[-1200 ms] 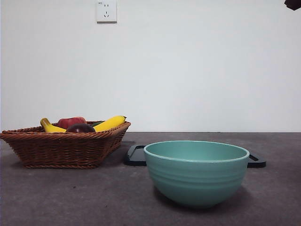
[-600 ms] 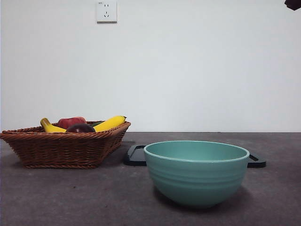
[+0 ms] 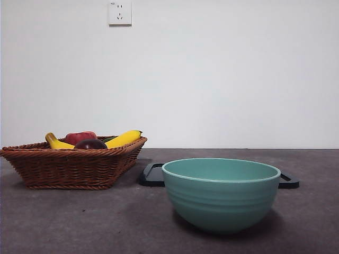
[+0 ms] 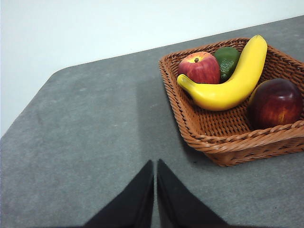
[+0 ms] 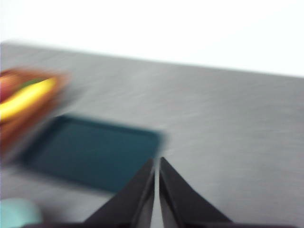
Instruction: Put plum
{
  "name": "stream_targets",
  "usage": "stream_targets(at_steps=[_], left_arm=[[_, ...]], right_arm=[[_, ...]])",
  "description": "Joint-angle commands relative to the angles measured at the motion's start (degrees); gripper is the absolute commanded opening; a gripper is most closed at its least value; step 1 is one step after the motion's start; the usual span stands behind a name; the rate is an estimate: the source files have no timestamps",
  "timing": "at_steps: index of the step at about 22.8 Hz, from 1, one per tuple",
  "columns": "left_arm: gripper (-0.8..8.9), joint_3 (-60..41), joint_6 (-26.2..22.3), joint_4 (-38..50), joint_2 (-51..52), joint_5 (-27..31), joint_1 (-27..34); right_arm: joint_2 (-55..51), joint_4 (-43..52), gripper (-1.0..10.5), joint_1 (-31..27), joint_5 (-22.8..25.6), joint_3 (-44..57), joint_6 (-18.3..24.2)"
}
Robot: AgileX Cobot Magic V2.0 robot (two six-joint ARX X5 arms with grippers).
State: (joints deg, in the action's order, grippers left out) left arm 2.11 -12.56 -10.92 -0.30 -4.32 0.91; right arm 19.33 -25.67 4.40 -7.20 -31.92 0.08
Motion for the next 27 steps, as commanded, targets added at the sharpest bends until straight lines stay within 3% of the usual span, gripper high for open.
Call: stream_targets(at_steps=[1,4,7,21,27], left_arm=[[0.09,-1.0,0.3,-0.7,0.1,0.1,0.1],[0.09,-1.0,0.3,-0.7,0.1,0.1,0.1],[0.09,-1.0,0.3,-0.7,0.1,0.1,0.1],[0.09,-1.0,0.3,-0.7,0.1,0.1,0.1],[0.09,-1.0,0.3,-0.7,0.1,0.1,0.1]], right_arm=[[-4.6,7.1,0.1,-3.4,1.4,8.2,1.1],[-10.3,16.8,0.1,-6.2,1.5,19.3,1.0],[-13.7,20.0,0.1,-6.7,1.5,24.7,1.0],[-19.1,18.1,0.1,-6.8,1.6,31.3,0.9],[-19.1,15.7,0.1,-6.8,4.2,31.3,0.8]])
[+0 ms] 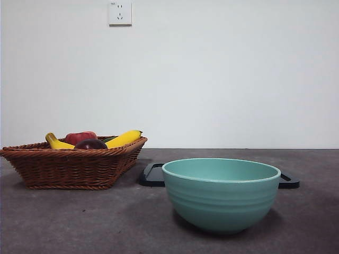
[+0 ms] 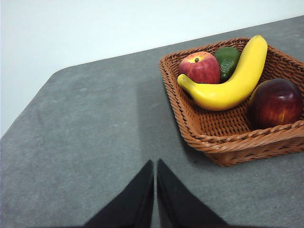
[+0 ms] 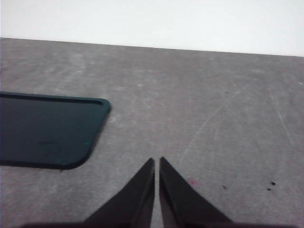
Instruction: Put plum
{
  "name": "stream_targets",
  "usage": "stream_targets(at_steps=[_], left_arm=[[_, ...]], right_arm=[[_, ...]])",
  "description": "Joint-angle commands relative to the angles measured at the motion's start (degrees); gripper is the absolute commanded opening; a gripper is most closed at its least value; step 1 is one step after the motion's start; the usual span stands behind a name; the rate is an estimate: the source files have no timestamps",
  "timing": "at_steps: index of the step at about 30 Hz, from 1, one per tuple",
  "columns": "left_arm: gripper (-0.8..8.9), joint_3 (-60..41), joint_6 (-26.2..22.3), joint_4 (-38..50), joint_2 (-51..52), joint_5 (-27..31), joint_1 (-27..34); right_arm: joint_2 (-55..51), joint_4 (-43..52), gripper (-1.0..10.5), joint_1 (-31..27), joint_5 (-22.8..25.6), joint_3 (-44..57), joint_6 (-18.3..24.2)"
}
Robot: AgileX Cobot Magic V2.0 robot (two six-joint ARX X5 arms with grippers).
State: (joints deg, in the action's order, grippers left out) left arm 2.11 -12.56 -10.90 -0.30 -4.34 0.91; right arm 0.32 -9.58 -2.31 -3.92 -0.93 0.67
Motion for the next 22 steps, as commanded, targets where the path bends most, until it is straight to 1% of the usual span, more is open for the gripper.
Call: stream_targets(at_steps=[1,22], left_arm=[[0.09,-1.0,0.4,-0.7,0.1,0.1,0.1],[0.09,-1.0,0.3,-0.7,0.1,0.2,0.1]], right_arm=[[-0.1,-0.4,0.1,-0.1,1.1,0.3,0.2],[-0.1,0.7,0.1,-0.1,1.0,0.3,0.2]])
